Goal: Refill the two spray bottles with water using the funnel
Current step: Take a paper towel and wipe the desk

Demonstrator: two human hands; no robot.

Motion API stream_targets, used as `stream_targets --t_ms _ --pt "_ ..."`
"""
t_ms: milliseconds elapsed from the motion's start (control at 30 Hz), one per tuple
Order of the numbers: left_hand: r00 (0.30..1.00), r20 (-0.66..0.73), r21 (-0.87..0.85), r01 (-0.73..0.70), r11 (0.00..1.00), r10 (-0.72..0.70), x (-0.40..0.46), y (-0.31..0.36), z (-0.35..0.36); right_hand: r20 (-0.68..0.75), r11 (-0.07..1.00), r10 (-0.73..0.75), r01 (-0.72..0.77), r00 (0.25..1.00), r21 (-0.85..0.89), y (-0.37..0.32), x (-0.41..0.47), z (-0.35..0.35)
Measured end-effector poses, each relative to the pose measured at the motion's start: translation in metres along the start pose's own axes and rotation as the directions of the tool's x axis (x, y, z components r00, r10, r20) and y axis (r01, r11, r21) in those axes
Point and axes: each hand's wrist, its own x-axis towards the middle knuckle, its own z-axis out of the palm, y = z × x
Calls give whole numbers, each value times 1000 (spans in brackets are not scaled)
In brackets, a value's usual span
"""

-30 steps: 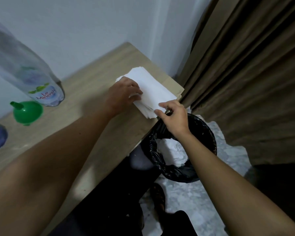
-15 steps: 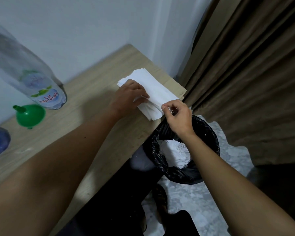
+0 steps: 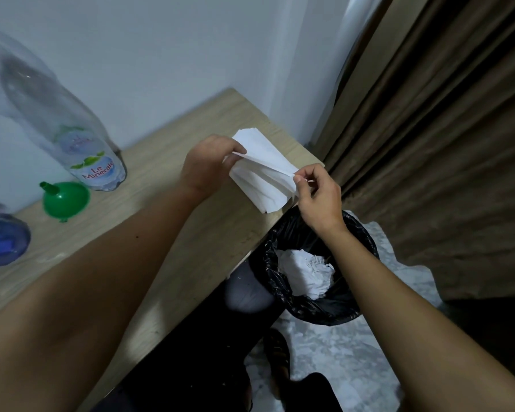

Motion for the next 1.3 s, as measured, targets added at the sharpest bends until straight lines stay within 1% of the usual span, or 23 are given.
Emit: stream_targets --t_ms 100,233,333,467,533,600,667,733,833,967,1033,1200,1300 --pt "999 -32 -8 20 1000 -20 -6 -1 -12 -1 1000 -25 25 1000 5 -12 -3 -3" --pt "997 3 -63 84 995 -84 -25 -3 -41 39 998 -68 68 997 -6 -28 -6 2" --pt "987 -16 -88 160 983 -162 -50 -3 -64 88 994 -111 109 990 28 -41 -14 14" --pt "966 -86 -66 240 969 -245 -96 -1 -97 187 987 -153 141 970 77 -60 -29 33" --pt "944 -116 -50 306 951 -310 -123 3 -114 241 983 -175 157 955 91 -68 -37 45" --pt "897 -144 -57 415 908 -419 -151 9 -131 302 981 -187 163 935 103 -77 -47 58" --pt "835 -152 -78 523 849 -529 -179 14 -148 353 978 -203 173 913 117 -86 -59 71" --pt "780 -167 -92 597 797 -604 -208 22 -163 403 973 -225 186 887 133 -94 -71 85" --pt "711 -230 -102 661 743 -664 -253 40 -177 482 958 -283 217 829 188 -100 -95 103" --pt "594 -285 -115 758 642 -752 -310 62 -190 544 913 -407 328 734 240 -104 -129 121" --pt "542 -320 -116 792 600 -777 -334 73 -193 568 895 -445 363 693 259 -105 -145 130" --pt "404 -386 -159 856 491 -829 -381 98 -194 656 914 -405 309 637 264 -105 -179 149" --pt "349 -380 -187 878 440 -857 -400 102 -192 665 909 -413 326 622 259 -107 -188 160"
